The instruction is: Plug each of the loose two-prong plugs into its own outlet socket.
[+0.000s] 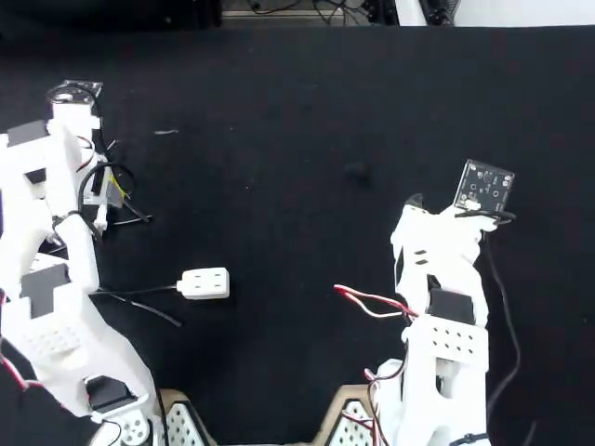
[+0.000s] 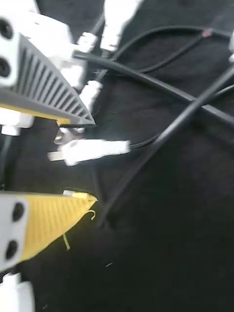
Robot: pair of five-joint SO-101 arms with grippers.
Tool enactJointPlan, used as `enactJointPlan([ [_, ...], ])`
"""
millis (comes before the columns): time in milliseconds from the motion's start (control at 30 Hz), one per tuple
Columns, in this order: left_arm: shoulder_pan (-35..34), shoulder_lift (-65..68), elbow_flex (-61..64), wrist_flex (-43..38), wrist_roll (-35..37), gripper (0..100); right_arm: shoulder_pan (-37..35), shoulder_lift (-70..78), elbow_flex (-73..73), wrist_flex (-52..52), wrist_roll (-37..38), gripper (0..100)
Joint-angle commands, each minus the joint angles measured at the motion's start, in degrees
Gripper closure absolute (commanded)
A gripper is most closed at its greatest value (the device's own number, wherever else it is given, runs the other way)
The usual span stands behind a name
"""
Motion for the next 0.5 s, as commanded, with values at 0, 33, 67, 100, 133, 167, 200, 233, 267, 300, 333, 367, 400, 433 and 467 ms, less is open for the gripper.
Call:
enactJointPlan([
  [0, -0.5, 4.0, -0.8, -4.5, 0.0, 78, -0.4, -1.9, -0.2, -1.6, 0.1, 77.6],
  [33, -0.7, 4.9, -0.8, -4.9, 0.0, 78, -0.4, -1.9, -0.2, -1.6, 0.1, 77.6],
  [67, -1.0, 6.0, -0.9, -5.2, -0.1, 78, -0.4, -1.9, -0.2, -1.6, 0.1, 77.6],
  [100, -1.2, 6.9, -1.2, -5.4, -0.1, 78, -0.4, -1.9, -0.3, -1.6, 0.1, 77.6],
  [133, -1.3, 7.8, -1.9, -5.0, -0.1, 78, -0.4, -1.9, -0.3, -1.6, 0.1, 77.6],
  [167, -1.3, 8.4, -2.5, -4.9, -0.1, 78, -0.4, -1.9, -0.3, -1.6, 0.1, 77.6],
  [200, -1.3, 9.0, -3.0, -4.9, -0.1, 78, -0.4, -1.9, -0.3, -1.6, 0.1, 77.6],
  [233, -1.3, 9.2, -3.5, -4.9, -0.1, 78, -0.4, -1.9, -0.3, -1.6, 0.1, 77.6],
  [267, -1.3, 9.2, -3.7, -4.9, -0.1, 78, -0.4, -1.9, -0.3, -1.6, 0.1, 77.6],
  [300, -1.4, 9.2, -3.7, -4.9, 0.1, 78, -0.4, -1.9, -0.3, -1.6, 0.1, 77.6],
  [333, -1.3, 9.1, -3.7, -4.8, 0.3, 79, -0.4, -1.9, -0.3, -1.6, 0.1, 77.6],
  [367, -1.3, 8.7, -3.6, -4.8, 0.3, 82, -0.4, -1.9, -0.3, -1.6, 0.1, 77.6],
  [400, -1.3, 8.2, -3.3, -4.8, 0.3, 87, -0.4, -1.9, -0.3, -1.6, 0.1, 77.6],
  [433, -1.4, 7.6, -3.1, -4.8, 0.4, 94, -0.4, -1.9, -0.3, -1.6, 0.1, 77.6],
  [467, -1.4, 7.1, -3.0, -4.7, 0.4, 99, -0.4, -1.9, -0.3, -1.6, 0.1, 77.6],
])
